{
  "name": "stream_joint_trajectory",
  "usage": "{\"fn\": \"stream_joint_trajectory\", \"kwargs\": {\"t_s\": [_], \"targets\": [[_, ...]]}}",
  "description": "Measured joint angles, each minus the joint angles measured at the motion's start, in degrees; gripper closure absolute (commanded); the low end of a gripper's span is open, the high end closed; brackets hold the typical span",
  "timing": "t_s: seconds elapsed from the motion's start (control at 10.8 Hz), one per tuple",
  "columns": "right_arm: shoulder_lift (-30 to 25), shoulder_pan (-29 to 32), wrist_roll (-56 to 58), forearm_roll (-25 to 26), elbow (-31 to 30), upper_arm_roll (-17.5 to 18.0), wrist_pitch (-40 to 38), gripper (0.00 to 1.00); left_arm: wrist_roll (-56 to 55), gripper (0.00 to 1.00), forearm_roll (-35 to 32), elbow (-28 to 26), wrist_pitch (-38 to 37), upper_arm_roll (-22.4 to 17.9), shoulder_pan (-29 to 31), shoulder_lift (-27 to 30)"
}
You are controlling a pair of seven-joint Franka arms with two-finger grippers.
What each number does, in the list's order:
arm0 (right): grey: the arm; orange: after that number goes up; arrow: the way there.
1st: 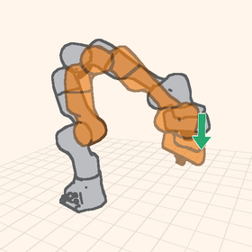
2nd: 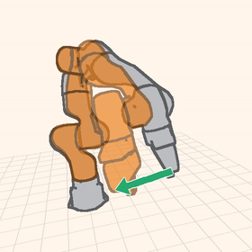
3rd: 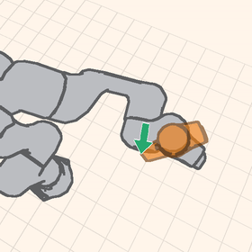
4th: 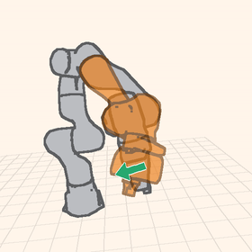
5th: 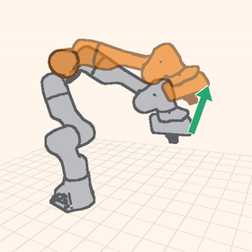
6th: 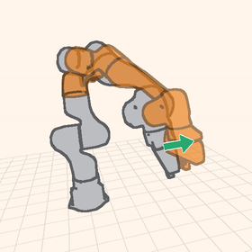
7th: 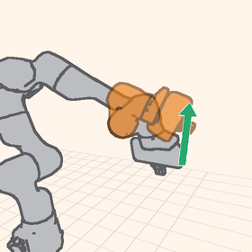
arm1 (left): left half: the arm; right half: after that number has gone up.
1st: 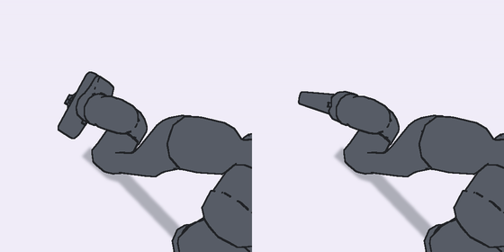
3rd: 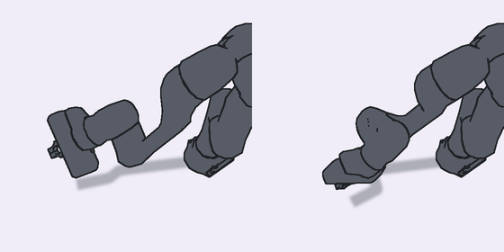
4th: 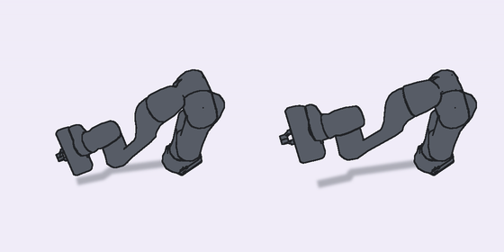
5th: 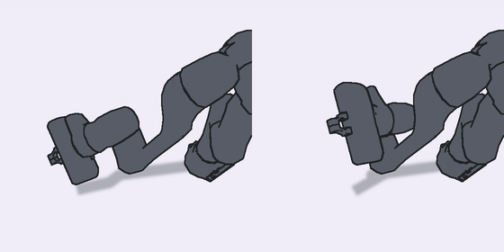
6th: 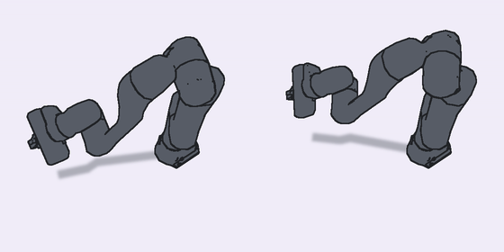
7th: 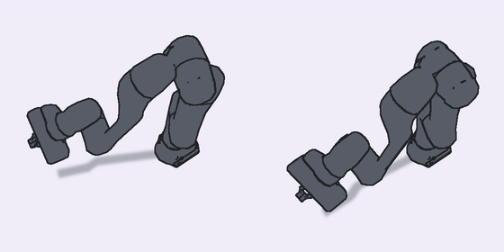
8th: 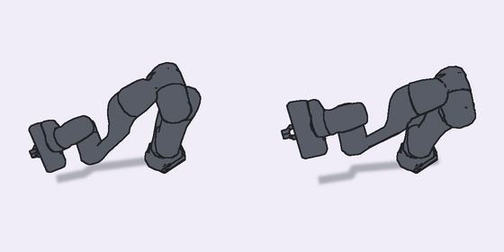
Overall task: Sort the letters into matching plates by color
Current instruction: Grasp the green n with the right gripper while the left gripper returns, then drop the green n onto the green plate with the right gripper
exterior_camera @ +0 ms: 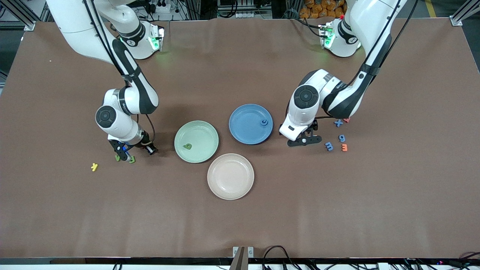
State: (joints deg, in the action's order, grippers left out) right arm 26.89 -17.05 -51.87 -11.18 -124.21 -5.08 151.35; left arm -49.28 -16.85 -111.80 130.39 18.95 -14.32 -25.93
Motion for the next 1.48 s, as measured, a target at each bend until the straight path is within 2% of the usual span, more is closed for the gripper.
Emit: {"fn": "stream_joint_trajectory", "kwargs": {"t_s": [0.37, 0.74, 1.01, 1.2, 1.48], "targets": [[-0.5, 0.0, 1.6, 0.0, -0.6, 0.0, 0.2, 0.80, 0.1, 0.00, 0.0, -3.5, 5.5, 0.2, 4.0, 0.0], [-0.7, 0.0, 5.6, 0.0, -0.6, 0.0, -0.9, 0.80, 0.1, 0.00, 0.0, -4.5, 7.0, 0.7, 7.7, 0.3], [-2.3, 0.0, 17.8, 0.3, 1.8, -0.1, -10.0, 0.77, -0.3, 0.00, 0.0, -6.2, 10.4, 0.9, 10.0, 0.4], [-3.8, 0.1, 26.6, 2.4, 4.5, -0.1, -16.4, 0.78, -0.4, 0.00, 0.0, -8.9, 15.3, 0.9, 11.2, 0.4], [-4.5, -0.5, 32.1, 4.0, 7.4, 0.1, -19.9, 0.77, -0.4, 0.00, 0.0, -10.9, 18.3, 0.9, 12.6, 0.4]]}}
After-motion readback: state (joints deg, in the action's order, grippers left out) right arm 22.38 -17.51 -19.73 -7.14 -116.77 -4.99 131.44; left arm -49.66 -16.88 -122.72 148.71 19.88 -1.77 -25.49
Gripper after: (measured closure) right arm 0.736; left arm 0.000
